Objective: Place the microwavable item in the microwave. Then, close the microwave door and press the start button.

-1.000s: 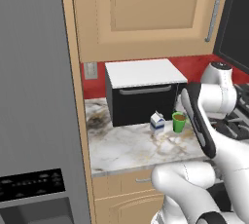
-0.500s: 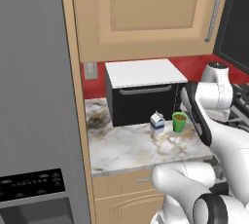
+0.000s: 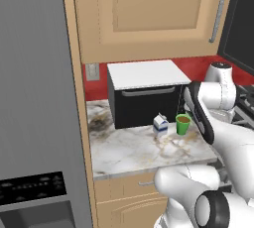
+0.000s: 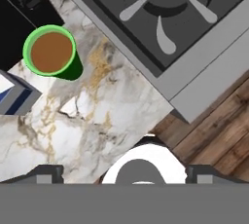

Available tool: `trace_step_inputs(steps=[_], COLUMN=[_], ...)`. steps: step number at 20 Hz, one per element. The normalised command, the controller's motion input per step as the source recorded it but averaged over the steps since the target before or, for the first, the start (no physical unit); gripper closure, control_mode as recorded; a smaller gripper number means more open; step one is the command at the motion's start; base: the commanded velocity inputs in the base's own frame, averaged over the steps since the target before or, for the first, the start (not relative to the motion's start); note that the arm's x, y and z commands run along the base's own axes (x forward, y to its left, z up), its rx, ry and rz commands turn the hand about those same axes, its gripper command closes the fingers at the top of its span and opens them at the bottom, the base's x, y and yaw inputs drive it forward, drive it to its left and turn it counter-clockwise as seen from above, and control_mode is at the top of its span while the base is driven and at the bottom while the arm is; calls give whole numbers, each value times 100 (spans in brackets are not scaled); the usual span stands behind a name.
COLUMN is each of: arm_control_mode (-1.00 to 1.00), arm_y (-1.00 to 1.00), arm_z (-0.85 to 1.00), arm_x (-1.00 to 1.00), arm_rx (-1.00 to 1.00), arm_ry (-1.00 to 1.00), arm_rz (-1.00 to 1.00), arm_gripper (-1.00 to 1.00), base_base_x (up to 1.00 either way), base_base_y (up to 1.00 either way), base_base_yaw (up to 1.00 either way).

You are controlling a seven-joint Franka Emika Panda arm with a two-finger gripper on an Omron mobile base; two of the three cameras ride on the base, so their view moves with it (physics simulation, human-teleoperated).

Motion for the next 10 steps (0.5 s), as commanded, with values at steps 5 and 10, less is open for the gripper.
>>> trace_step_inputs(steps=[5,10], arm_control_mode=[-100,-100], arm_y=[0,-2], arm_z=[-18,-36], arm_x=[22,45], arm_rx=[0,8], arm_ry=[1,0], arm_rz=[-8,-2], arm_gripper=[-100,-100], base_base_x=[0,0], base_base_y=[0,0], base_base_yaw=[0,0])
